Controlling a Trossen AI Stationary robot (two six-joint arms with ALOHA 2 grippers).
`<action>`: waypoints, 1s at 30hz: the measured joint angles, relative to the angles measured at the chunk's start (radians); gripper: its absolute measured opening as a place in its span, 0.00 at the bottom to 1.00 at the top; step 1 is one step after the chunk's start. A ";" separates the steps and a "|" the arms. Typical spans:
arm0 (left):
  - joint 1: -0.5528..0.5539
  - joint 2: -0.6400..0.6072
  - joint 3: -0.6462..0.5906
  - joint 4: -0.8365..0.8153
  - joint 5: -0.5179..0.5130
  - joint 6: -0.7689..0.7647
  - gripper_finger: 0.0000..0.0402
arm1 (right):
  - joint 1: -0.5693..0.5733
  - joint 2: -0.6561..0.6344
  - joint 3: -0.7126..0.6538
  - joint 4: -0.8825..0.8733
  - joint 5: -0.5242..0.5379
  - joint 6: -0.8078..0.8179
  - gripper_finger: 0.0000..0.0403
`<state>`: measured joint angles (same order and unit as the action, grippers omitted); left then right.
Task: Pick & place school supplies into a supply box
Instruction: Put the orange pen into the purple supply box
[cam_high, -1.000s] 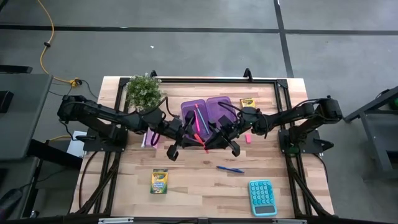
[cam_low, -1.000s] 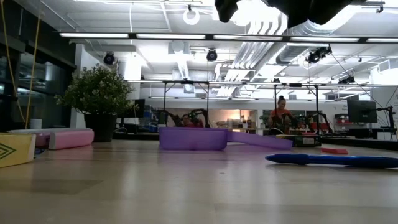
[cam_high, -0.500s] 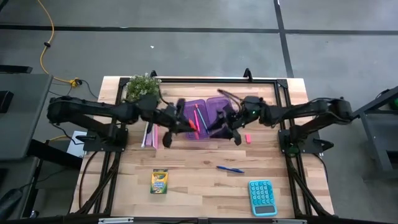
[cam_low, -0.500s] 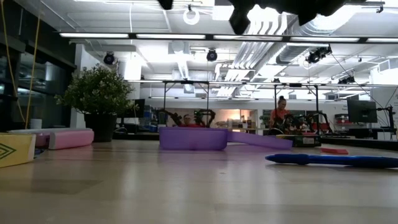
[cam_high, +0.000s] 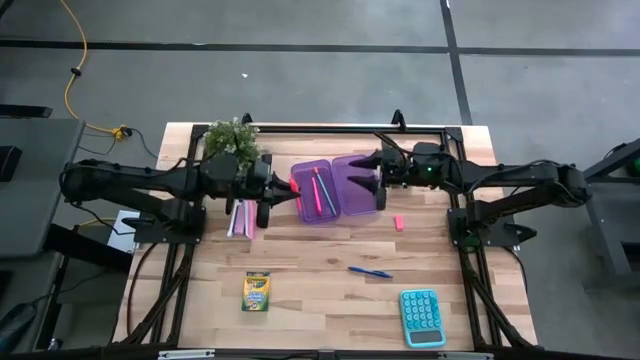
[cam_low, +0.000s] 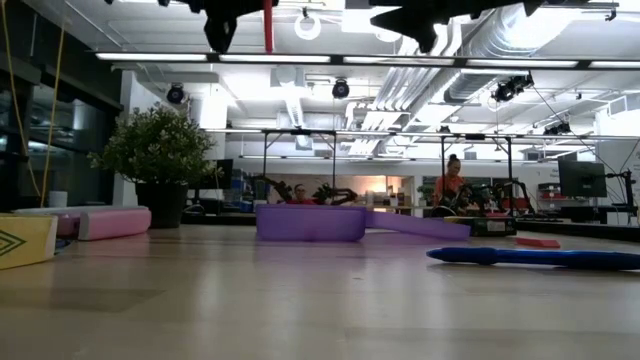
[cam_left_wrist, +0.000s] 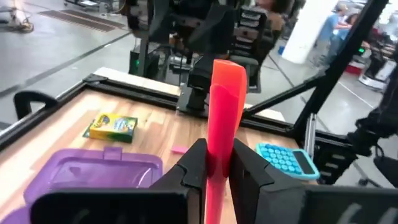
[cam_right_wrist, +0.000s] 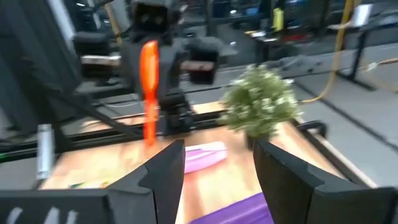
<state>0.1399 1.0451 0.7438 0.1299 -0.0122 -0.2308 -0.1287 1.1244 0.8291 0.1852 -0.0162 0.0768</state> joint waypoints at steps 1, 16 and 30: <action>-0.004 0.000 -0.012 0.009 -0.018 -0.009 0.07 | 0.000 0.000 0.000 0.001 0.014 -0.010 0.45; -0.002 0.000 -0.029 0.115 -0.100 -0.075 0.08 | 0.000 0.000 0.000 0.015 0.009 -0.007 0.45; 0.210 0.382 0.136 -0.070 -0.133 -0.378 0.08 | 0.000 0.001 0.000 0.012 0.009 0.057 0.45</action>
<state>0.3503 1.4275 0.8799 0.0598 -0.1455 -0.6084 -0.1284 1.1252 0.8291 0.1970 -0.0074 0.1339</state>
